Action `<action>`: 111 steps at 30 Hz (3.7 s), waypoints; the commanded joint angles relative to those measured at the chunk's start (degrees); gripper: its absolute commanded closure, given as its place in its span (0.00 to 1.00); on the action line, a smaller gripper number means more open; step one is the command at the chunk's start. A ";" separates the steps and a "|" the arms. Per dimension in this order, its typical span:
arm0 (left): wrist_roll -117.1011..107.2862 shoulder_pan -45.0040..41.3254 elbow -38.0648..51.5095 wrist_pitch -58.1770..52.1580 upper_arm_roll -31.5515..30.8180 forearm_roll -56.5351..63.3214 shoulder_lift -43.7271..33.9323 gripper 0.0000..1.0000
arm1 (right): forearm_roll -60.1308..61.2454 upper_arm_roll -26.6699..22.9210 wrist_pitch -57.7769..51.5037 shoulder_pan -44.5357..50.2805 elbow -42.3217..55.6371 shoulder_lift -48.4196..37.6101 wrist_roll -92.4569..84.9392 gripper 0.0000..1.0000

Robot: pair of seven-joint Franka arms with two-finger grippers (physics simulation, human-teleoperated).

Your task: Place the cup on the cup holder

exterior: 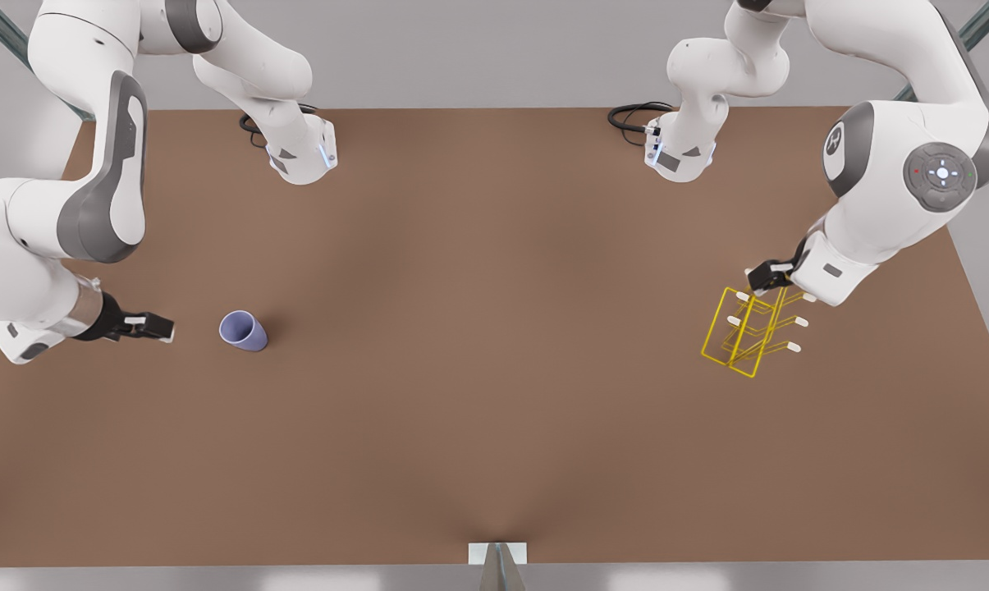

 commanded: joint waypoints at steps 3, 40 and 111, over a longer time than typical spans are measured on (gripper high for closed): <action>-6.03 0.00 -0.15 1.92 -0.03 0.21 -0.11 0.00 | 0.04 0.01 1.68 0.02 0.03 -0.06 -0.66 0.00; 2.23 -0.18 -6.39 2.71 0.23 -2.07 -0.02 0.00 | 4.08 -7.29 28.83 9.86 -34.42 1.96 -4.79 0.00; 5.57 0.35 4.07 -6.26 -2.14 -5.32 1.12 0.00 | 65.43 25.15 58.63 29.99 10.13 46.96 -6.72 0.79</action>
